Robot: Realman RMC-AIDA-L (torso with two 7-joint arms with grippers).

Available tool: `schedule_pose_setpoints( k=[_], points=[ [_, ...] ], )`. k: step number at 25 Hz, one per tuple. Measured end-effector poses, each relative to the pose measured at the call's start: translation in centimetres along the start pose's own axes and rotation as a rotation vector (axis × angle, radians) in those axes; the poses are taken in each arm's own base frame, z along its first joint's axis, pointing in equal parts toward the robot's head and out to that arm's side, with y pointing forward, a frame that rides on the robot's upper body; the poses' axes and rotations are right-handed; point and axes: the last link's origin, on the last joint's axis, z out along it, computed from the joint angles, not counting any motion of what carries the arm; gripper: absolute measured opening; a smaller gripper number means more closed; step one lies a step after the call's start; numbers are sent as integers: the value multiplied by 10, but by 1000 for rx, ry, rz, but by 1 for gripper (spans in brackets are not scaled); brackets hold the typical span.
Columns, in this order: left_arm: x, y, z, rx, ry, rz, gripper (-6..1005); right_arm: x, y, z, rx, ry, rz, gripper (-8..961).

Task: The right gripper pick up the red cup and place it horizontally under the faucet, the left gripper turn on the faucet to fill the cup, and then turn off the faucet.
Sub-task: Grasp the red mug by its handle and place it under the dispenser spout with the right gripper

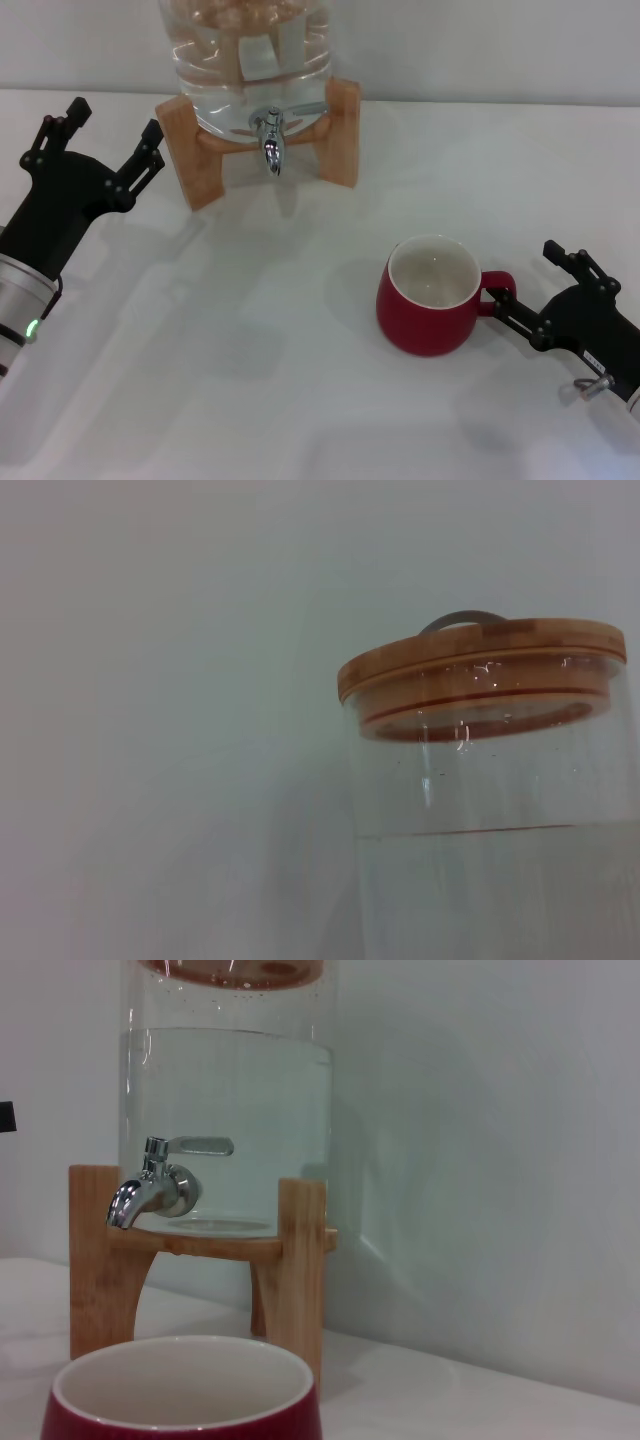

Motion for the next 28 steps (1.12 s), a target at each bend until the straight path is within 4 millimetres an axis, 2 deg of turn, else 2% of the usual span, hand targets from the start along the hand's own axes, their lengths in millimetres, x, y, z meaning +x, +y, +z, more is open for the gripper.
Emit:
schedule_pose_setpoints(
  k=[28],
  points=[
    [-1,1,1,-4,-3,-1,876,-1,2,7,-13,9,-1,782]
  ],
)
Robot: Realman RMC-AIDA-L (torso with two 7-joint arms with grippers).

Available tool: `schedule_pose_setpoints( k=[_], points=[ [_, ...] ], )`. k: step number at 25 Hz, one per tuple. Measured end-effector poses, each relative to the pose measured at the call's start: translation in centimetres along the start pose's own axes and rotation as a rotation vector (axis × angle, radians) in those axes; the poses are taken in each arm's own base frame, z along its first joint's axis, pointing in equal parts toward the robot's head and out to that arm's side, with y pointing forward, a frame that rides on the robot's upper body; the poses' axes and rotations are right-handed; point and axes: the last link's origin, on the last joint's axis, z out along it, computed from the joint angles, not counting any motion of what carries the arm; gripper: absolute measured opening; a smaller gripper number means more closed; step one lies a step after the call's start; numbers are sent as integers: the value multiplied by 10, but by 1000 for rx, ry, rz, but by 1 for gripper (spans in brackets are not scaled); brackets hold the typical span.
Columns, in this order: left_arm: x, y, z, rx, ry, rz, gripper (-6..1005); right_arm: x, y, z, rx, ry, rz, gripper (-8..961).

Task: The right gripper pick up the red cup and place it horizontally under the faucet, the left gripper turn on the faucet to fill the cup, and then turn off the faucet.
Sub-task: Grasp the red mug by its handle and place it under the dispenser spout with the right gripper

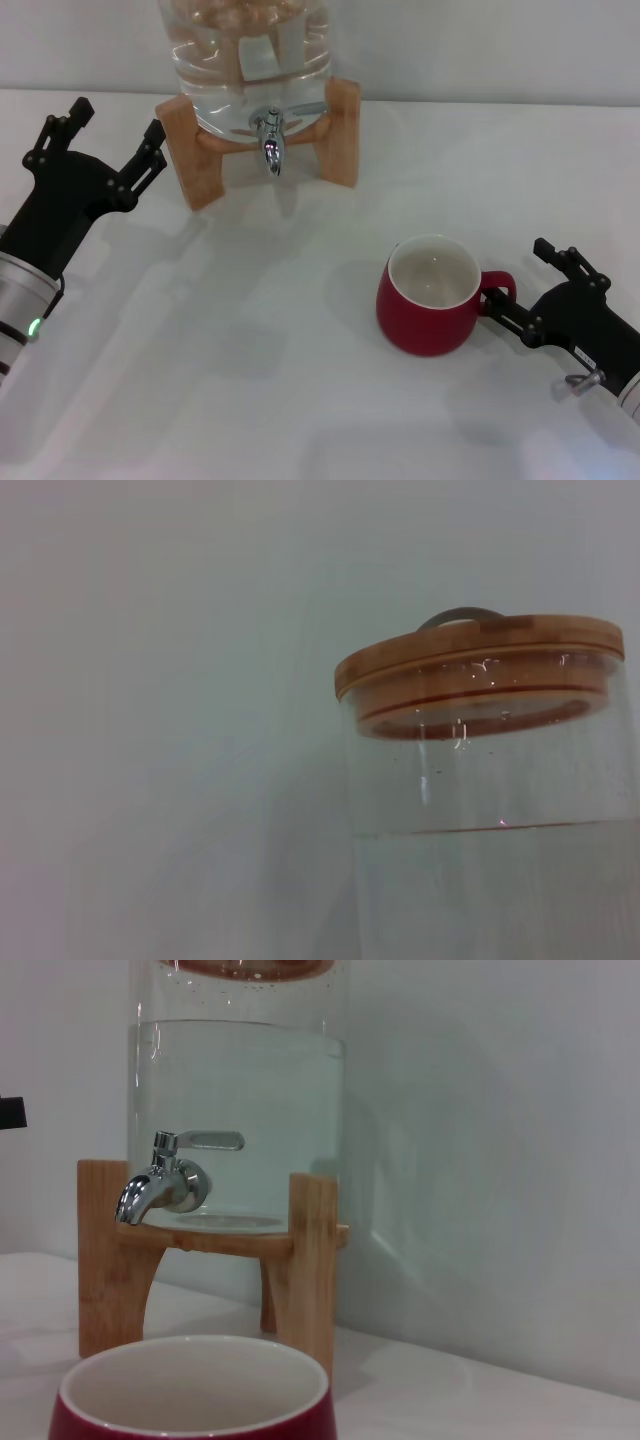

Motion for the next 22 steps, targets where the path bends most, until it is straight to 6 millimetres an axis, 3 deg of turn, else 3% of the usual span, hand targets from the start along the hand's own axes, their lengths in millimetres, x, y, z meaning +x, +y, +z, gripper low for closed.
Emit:
schedule_pose_setpoints(
  k=[7,18,22],
  points=[
    [1,0,2,-3,3,1,876,0,0,0,0,0,0,780],
    [1,1,3,-5,4,1,876,1,2,0,-15,4,-15,306],
    [1,1,2,-4,3,1,876,0,2,0,-23,4,-21,240]
  ],
)
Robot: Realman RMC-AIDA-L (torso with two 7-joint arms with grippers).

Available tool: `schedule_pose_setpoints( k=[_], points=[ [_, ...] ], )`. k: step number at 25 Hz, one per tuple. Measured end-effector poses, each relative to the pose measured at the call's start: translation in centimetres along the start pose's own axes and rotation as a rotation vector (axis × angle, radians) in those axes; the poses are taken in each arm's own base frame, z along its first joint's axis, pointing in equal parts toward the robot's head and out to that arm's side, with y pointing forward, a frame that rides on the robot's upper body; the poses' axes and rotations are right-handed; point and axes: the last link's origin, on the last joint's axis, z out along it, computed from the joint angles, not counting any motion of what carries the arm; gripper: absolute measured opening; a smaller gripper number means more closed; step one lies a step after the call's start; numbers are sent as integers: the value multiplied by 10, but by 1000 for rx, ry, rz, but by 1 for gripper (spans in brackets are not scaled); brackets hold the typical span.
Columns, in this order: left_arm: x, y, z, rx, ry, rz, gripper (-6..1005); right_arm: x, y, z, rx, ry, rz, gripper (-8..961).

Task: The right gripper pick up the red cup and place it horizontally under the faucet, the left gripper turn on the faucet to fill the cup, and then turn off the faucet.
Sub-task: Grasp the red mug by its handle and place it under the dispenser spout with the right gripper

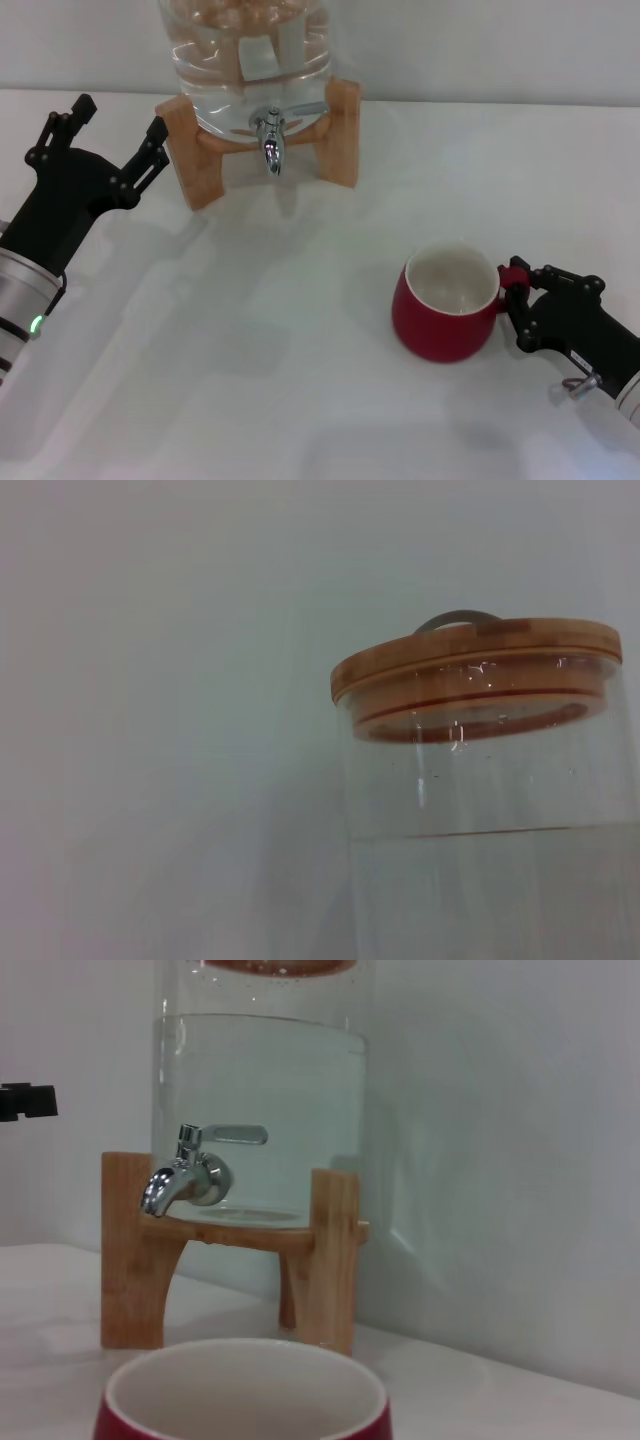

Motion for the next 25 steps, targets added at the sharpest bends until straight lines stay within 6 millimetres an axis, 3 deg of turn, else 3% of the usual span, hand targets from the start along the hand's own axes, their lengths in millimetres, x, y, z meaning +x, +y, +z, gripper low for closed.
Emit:
schedule_pose_setpoints(
  k=[7,25],
  points=[
    [0,0,0,0,-1,0,876,0,2,0,-16,-3,-8,124],
    [1,0,3,-2,5,1,876,-10,4,19,-55,-10,-25,120]
  ],
)
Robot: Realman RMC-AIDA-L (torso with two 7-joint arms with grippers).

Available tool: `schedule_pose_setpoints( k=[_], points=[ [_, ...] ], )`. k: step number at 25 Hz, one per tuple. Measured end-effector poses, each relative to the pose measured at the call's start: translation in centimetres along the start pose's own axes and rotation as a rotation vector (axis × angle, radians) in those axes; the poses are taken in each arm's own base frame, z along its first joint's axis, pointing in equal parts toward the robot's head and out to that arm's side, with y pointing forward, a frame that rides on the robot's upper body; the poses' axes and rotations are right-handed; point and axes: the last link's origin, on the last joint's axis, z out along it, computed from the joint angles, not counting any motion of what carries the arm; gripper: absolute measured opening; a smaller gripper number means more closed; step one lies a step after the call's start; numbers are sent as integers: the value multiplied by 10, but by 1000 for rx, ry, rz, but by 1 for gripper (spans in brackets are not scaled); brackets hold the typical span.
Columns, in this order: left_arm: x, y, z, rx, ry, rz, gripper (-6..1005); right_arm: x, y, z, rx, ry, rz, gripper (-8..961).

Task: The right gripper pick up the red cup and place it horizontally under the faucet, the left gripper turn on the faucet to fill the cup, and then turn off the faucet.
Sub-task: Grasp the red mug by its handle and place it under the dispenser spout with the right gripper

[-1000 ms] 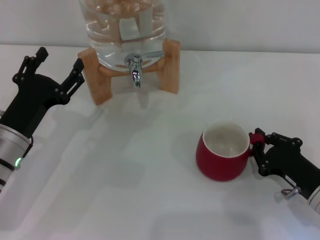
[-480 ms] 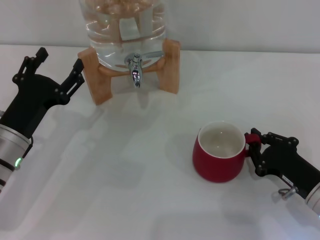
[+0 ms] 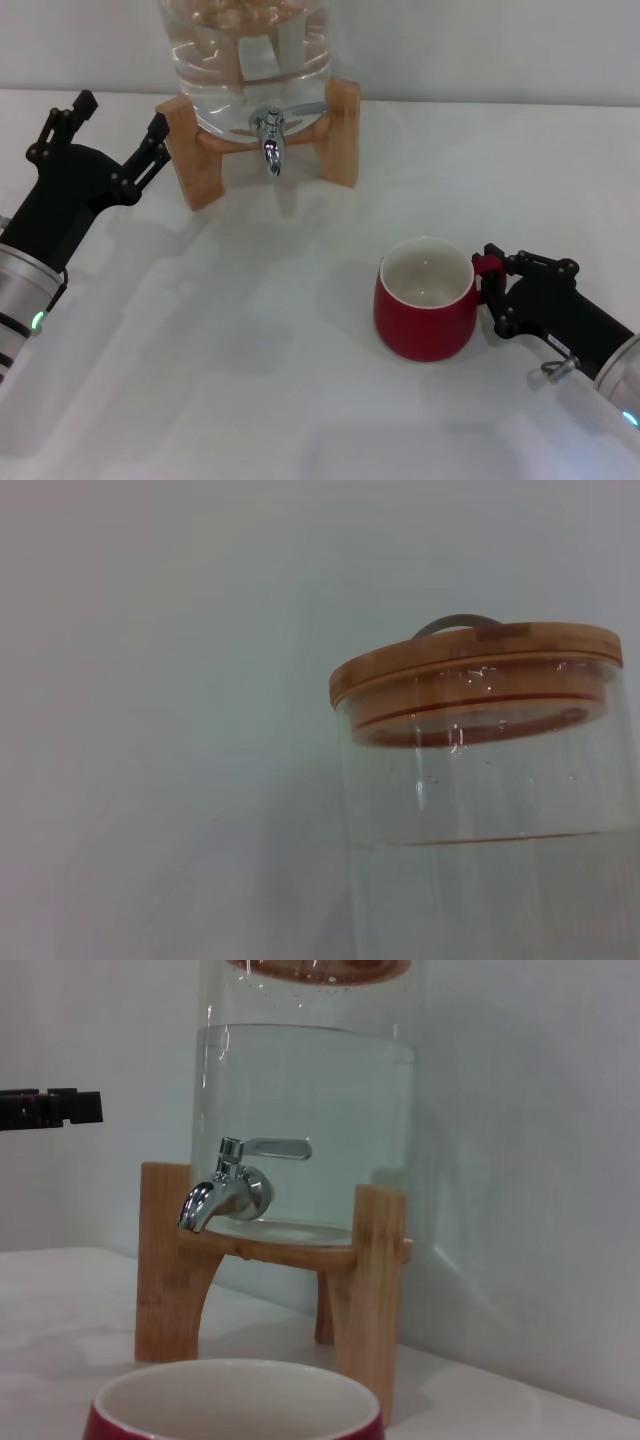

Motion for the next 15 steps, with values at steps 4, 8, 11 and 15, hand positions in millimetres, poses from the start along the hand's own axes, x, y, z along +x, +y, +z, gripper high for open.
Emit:
schedule_pose_setpoints(
  k=[4,8,11,15],
  points=[
    [0,0,0,0,0,0,876,-1,1,5,-9,9,0,119],
    [-1,0,-1,1,-4,0,876,-2,1,10,-16,17,-4,118],
    [-1,0,-1,1,-6,0,876,-4,0,14,-21,18,5,117],
    [-1,0,-1,0,-6,0,876,-5,-1,17,-26,25,12,113]
  ],
)
